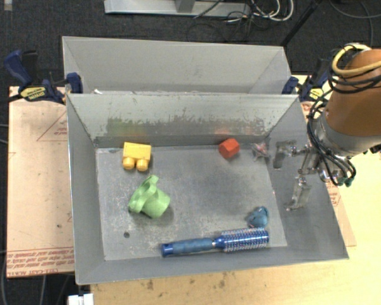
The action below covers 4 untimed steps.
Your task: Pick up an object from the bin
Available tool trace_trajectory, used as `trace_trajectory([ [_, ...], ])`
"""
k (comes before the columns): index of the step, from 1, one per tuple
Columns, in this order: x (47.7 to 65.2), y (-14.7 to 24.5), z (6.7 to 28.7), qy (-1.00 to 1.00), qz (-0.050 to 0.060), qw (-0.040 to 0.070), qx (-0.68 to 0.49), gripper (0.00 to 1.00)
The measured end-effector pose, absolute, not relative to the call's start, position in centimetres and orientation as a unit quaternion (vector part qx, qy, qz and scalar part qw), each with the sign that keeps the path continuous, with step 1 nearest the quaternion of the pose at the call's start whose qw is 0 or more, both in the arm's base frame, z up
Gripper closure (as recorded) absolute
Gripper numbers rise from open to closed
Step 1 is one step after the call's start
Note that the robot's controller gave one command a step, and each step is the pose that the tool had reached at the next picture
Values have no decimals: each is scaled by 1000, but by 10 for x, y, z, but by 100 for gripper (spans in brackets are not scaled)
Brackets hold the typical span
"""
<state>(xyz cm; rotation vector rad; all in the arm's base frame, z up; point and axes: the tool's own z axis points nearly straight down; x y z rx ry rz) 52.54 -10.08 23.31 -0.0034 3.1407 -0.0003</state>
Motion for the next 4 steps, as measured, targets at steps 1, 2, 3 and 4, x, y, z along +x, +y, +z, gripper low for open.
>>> trace_trajectory([
  [1,481,-75,140,993,2,-3,-114,0],
  [2,487,-58,71,992,-1,14,-122,0],
  [3,479,-58,70,993,0,1,-122,100],
  [4,495,-63,231,989,-1,6,-148,100],
])
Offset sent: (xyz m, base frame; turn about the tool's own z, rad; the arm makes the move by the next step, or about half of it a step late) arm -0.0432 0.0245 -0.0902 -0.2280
